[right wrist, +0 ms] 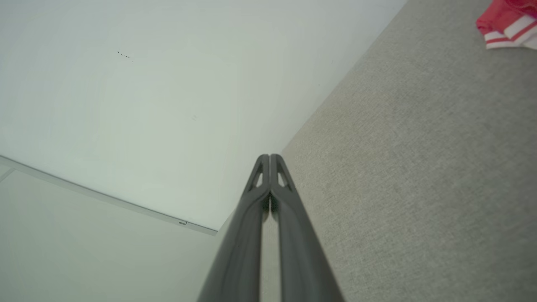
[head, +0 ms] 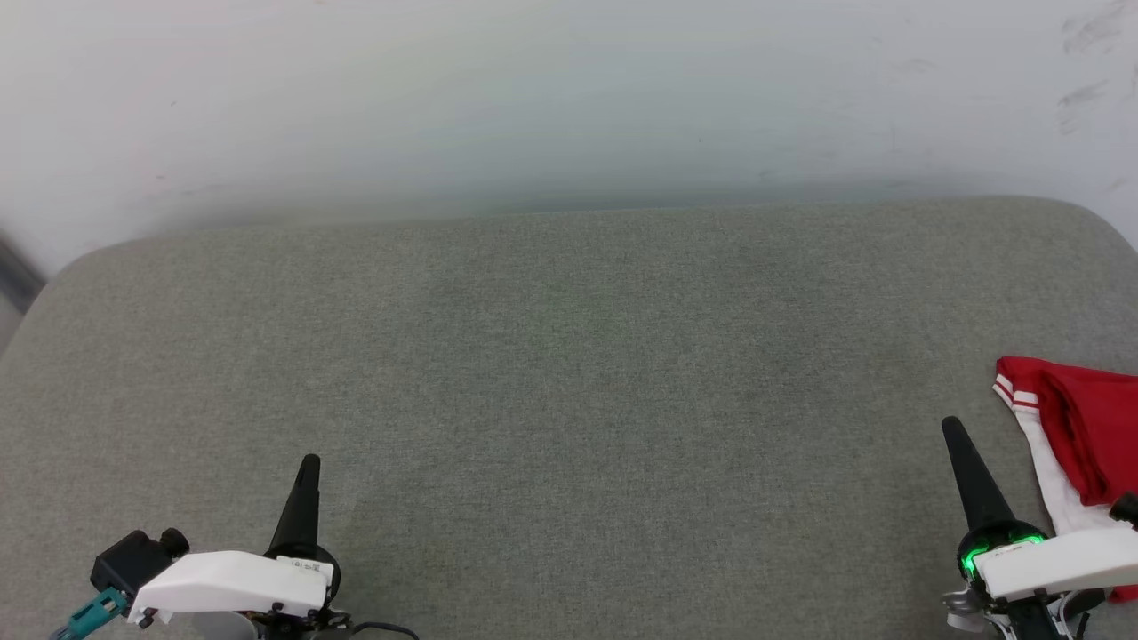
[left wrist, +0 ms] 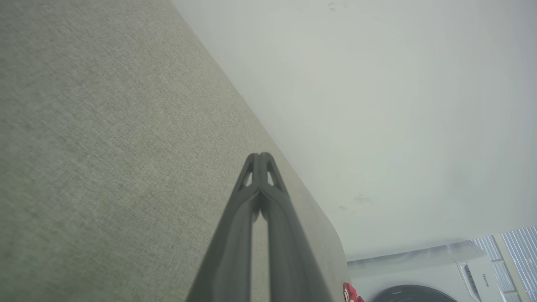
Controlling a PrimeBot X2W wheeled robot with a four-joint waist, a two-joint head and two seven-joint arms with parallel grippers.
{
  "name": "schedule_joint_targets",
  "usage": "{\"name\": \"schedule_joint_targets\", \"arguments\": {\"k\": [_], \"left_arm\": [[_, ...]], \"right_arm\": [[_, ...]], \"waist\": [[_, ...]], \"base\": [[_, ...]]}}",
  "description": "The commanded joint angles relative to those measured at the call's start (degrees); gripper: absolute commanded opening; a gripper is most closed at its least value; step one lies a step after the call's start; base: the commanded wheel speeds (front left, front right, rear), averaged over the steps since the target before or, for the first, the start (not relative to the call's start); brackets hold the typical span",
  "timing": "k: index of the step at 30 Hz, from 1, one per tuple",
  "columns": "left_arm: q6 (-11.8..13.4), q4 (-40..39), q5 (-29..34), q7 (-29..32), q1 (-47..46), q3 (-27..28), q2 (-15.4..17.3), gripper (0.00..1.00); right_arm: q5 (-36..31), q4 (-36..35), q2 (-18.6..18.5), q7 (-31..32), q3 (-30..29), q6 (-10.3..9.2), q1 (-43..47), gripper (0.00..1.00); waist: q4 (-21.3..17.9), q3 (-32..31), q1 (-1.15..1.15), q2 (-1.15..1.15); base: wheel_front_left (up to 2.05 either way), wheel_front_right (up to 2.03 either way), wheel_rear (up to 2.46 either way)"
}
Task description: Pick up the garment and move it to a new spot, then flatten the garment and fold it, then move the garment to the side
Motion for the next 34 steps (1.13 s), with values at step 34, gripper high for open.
{"name": "schedule_joint_targets", "arguments": {"k": [34], "left_arm": [[-2.4,2.5,-20.0,5.1,-3.8,2.0,-0.7,0.0]], "right_arm": [[19.7,5.4,1.1,1.4,-1.1,0.01,-4.6,0.0]], "waist": [[-0.2,-0.2,0.0,0.0]], "base": [[0.0,0.0,0.0]]}}
